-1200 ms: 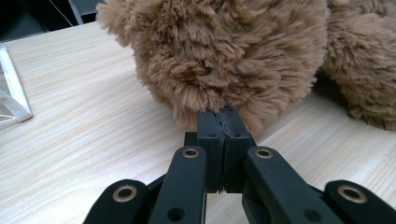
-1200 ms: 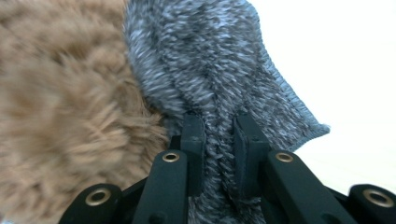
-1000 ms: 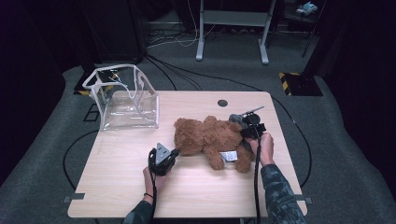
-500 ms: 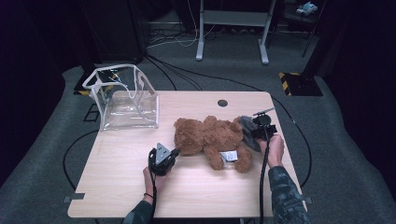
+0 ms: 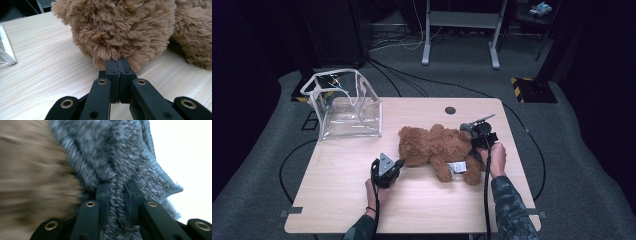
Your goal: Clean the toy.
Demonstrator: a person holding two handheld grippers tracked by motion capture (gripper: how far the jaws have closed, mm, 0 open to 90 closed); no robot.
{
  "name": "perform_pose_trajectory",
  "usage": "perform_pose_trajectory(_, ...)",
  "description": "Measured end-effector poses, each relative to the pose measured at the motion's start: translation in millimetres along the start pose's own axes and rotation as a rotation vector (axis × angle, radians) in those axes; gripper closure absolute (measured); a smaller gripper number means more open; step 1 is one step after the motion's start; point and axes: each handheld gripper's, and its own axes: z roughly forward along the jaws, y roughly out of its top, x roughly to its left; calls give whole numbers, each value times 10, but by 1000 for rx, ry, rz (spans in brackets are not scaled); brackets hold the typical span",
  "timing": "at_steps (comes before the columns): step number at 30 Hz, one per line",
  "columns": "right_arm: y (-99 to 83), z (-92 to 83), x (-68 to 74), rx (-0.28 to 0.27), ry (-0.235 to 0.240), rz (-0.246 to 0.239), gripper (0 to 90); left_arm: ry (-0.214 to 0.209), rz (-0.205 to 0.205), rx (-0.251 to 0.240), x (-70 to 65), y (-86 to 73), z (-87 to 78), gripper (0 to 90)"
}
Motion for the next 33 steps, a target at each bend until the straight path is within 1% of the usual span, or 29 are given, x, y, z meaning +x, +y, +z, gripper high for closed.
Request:
perform_pose_trajectory(2,-28,49,-59,34,-55,-20,760,1,-1,-2,1,-1,0,888)
perform_pose_trajectory(3,-45,65,-91,55,-91,-22,759,1,-1,-3,1,-1,0,888)
perform_pose_trajectory(4,-69,63,-134,68,-112,-17,758,2,1,-4,4,-1,1,888)
perform_pose_trajectory(6,-130,-29,-249,53,-81,24,757,1,-1,-2,1,-1,-1,888)
perform_pose_trajectory(7,-150,-78,-286,38,-67,32,758,1,-1,-3,0,-1,0,888)
perform_pose_trajectory(8,-173,-155,-321,15,-44,62,759,2,0,-3,0,-1,-1,888)
perform_pose_trajectory(9,-198,-262,-367,-11,-6,90,759,1,-1,-3,0,-1,0,888)
perform_pose_trajectory(10,-212,-324,-389,-32,9,98,760,2,-1,-3,-1,-1,0,888)
perform_pose_trajectory(12,-231,-493,-413,-80,59,123,760,3,-6,-8,-5,-2,3,888)
perform_pose_trajectory(13,-232,-570,-411,-94,80,134,761,3,-6,-8,-5,-2,4,888)
perform_pose_trajectory(15,-215,-680,-369,-126,119,126,761,2,-4,-5,-6,-1,2,888)
perform_pose_trajectory(16,-198,-710,-328,-123,125,110,761,2,-4,-4,-6,-1,3,888)
perform_pose_trajectory(17,-172,-718,-258,-118,122,83,761,2,-3,-5,-6,0,4,888)
perform_pose_trajectory(18,-157,-713,-212,-113,132,74,761,-3,-8,-1,-11,0,4,888)
perform_pose_trajectory(19,-139,-691,-154,-102,128,63,761,-2,-1,2,-6,2,4,888)
perform_pose_trajectory(20,-121,-649,-104,-89,129,42,762,-2,-2,1,-7,2,5,888)
perform_pose_trajectory(21,-106,-580,-48,-67,131,36,763,0,2,2,-5,3,5,888)
perform_pose_trajectory(23,-102,-463,3,-47,115,23,766,6,4,-6,-8,0,10,887)
perform_pose_trajectory(26,-126,-334,-4,-30,121,48,770,-1,0,2,-8,2,4,886)
perform_pose_trajectory(27,-138,-271,-16,-12,120,49,770,0,0,2,-8,2,4,885)
perform_pose_trajectory(28,-157,-194,8,32,109,62,769,-1,-2,2,-8,1,5,885)
perform_pose_trajectory(29,-168,-143,4,39,101,33,769,-2,-8,-3,-10,-1,5,884)
perform_pose_trajectory(30,-181,-91,21,52,92,22,767,-2,-12,-4,-12,-2,4,883)
perform_pose_trajectory(31,-185,-69,32,60,75,11,766,1,-4,-4,-4,0,4,882)
perform_pose_trajectory(32,-186,-53,51,59,65,14,765,0,-8,-4,-8,-1,4,881)
perform_pose_trajectory(33,-186,-45,54,71,44,-10,762,0,-4,-5,-5,-1,3,880)
